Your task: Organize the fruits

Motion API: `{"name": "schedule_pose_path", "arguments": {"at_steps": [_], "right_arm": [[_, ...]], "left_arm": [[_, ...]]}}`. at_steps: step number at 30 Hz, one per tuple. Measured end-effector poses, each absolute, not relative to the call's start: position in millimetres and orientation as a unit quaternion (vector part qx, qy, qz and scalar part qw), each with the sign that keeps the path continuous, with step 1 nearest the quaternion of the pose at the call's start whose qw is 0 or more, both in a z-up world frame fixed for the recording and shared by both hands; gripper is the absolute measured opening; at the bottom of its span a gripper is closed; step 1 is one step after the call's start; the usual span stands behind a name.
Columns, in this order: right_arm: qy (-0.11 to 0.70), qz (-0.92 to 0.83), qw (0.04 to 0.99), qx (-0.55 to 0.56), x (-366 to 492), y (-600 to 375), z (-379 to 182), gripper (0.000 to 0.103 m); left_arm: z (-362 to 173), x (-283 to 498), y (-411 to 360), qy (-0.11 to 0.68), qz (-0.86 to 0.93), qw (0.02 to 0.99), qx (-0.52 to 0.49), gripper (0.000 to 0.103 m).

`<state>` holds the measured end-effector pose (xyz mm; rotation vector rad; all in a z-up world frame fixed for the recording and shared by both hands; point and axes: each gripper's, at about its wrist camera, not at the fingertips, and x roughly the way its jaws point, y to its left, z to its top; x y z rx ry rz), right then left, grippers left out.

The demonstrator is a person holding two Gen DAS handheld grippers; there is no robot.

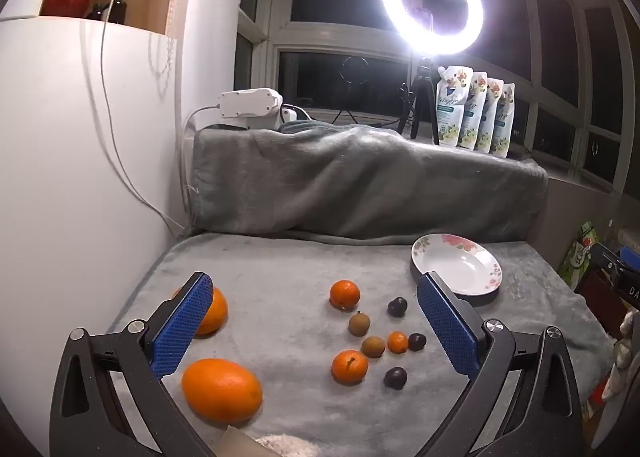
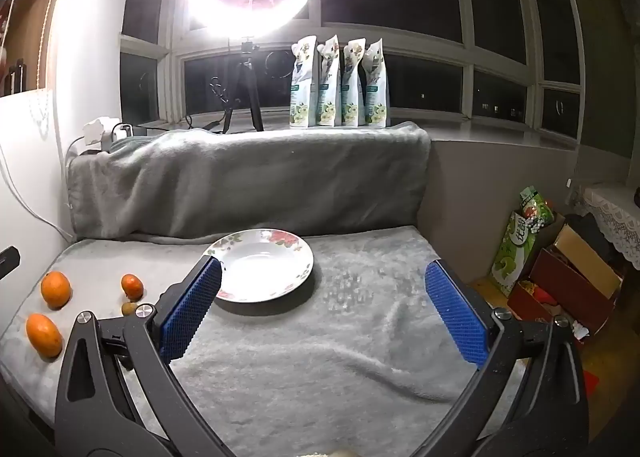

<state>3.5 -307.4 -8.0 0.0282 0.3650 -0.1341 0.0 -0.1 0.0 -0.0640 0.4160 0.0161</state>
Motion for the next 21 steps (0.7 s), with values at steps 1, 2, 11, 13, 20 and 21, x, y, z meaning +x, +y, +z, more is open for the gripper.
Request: {"name": "schedule_pose_path", "arguments": {"at_steps": [1, 2, 11, 13, 20, 21], "right_arm": [[0.182, -0.066, 0.981, 0.014, 2.4, -306.9, -7.7, 0.103], [0.192, -0.067, 0.979, 0.018, 3.0, -307.2, -7.7, 0.103], [0.189, -0.075, 0.979, 0.011, 4.7, -309.1, -6.7, 0.103], [0.185, -0.077, 0.98, 0.01, 7.3, -310.0, -5.5, 0.103], [0.169, -0.083, 0.982, 0.007, -1.5, -305.9, -1.3, 0.103], [0.169, -0.084, 0.982, 0.007, -1.8, -305.6, -1.5, 0.103]], "left_arm": [[0.1, 0.0, -0.3, 0.206, 0.008, 0.978, -0.031, 0.102], [0.2, -0.1, -0.4, 0.206, 0.009, 0.978, -0.03, 0.102], [-0.2, 0.7, 7.6, 0.206, 0.008, 0.978, -0.037, 0.102], [0.9, 1.7, 7.7, 0.208, 0.008, 0.977, -0.038, 0.102], [2.7, -0.6, 10.9, 0.207, 0.009, 0.977, -0.043, 0.102], [2.6, -1.0, 10.7, 0.207, 0.01, 0.977, -0.043, 0.102]]}}
